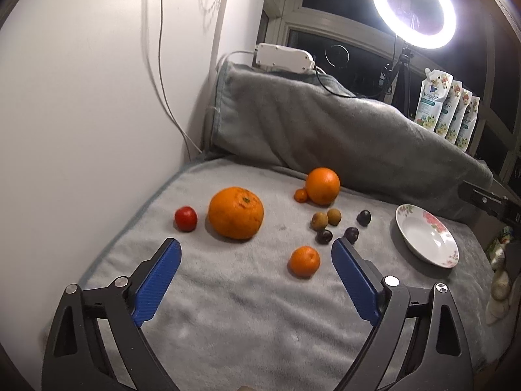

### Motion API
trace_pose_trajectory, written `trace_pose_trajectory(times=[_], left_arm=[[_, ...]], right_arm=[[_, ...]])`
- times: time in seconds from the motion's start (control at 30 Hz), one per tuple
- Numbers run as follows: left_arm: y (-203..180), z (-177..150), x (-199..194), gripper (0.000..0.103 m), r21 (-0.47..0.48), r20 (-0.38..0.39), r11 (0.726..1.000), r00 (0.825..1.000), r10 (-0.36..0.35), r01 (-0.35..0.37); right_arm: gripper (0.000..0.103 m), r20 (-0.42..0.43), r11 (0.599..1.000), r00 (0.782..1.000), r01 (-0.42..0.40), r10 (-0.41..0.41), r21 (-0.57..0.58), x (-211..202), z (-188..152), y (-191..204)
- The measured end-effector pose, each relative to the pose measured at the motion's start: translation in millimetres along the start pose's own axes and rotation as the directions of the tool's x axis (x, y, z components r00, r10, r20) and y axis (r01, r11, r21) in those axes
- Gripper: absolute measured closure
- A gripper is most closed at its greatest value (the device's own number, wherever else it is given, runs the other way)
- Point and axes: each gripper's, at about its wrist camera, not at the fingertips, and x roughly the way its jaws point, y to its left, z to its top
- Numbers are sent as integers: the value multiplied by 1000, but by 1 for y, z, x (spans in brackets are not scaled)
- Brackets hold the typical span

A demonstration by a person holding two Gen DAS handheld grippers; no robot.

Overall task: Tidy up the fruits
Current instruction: 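Move both grippers toward the large orange beside the red tomato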

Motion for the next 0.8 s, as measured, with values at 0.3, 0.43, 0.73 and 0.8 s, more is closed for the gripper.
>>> trace_pose_trajectory(times=[0.3, 0.43, 0.73, 0.8], left_arm=[[14, 0, 23, 17, -56, -55, 998, 997, -45, 42], [21, 2, 34, 20, -74, -68, 996, 996, -49, 43], [41, 11, 68, 30, -100, -124, 995, 991, -43, 31], [45, 14, 74, 33, -102, -134, 995, 990, -38, 24]], right_arm=[[5, -108, 984, 978, -180, 179, -2, 46, 20, 29], [7, -176, 966, 950, -256, 257, 27, 73, 26, 42], [15, -322, 911, 853, -398, 411, 108, 143, 30, 83], [16, -346, 897, 828, -424, 441, 128, 157, 29, 92]])
